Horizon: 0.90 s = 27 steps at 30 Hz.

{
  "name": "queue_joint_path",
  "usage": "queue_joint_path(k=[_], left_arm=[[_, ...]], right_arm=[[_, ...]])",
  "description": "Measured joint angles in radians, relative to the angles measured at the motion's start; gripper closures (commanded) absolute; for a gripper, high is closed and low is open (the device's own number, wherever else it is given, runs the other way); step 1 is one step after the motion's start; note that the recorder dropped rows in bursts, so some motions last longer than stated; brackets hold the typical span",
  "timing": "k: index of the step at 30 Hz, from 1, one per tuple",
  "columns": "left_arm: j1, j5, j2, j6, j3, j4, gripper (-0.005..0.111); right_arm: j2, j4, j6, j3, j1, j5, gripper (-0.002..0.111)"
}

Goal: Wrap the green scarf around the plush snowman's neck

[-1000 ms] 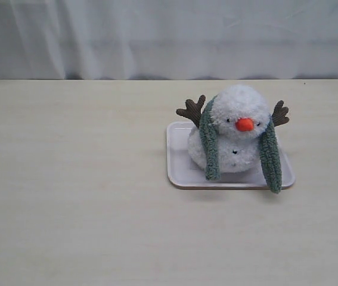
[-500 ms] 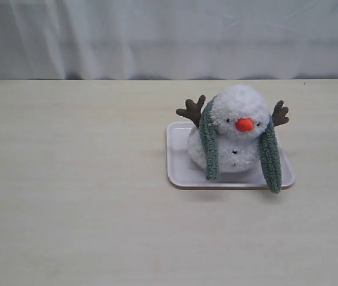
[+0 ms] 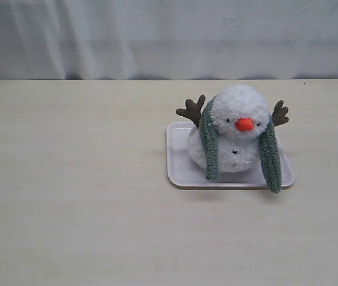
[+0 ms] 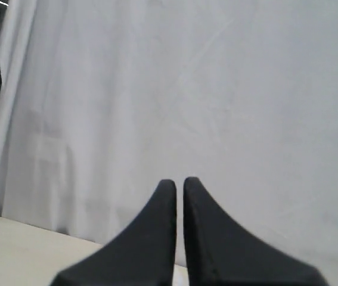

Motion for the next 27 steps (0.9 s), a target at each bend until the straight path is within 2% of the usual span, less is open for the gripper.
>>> queue_joint_path(k=[6, 16, 19, 27], left_arm=[[0.000, 0.000, 0.000, 0.000, 0.000, 0.000, 0.107], [0.000, -0.002, 0.000, 0.000, 0.000, 0.000, 0.107], [0.000, -0.004, 0.000, 0.000, 0.000, 0.000, 0.107], [0.000, -0.004, 0.000, 0.000, 0.000, 0.000, 0.107]], right_arm=[[0.000, -0.151, 0.104, 0.089, -0.036, -0.079, 0.104], [0.000, -0.470, 0.321, 0.316, -0.047, -0.359, 0.104], [0.000, -0.512, 0.329, 0.388, -0.047, -0.426, 0.104], [0.002, -0.535, 0.334, 0.534, -0.047, -0.458, 0.104]])
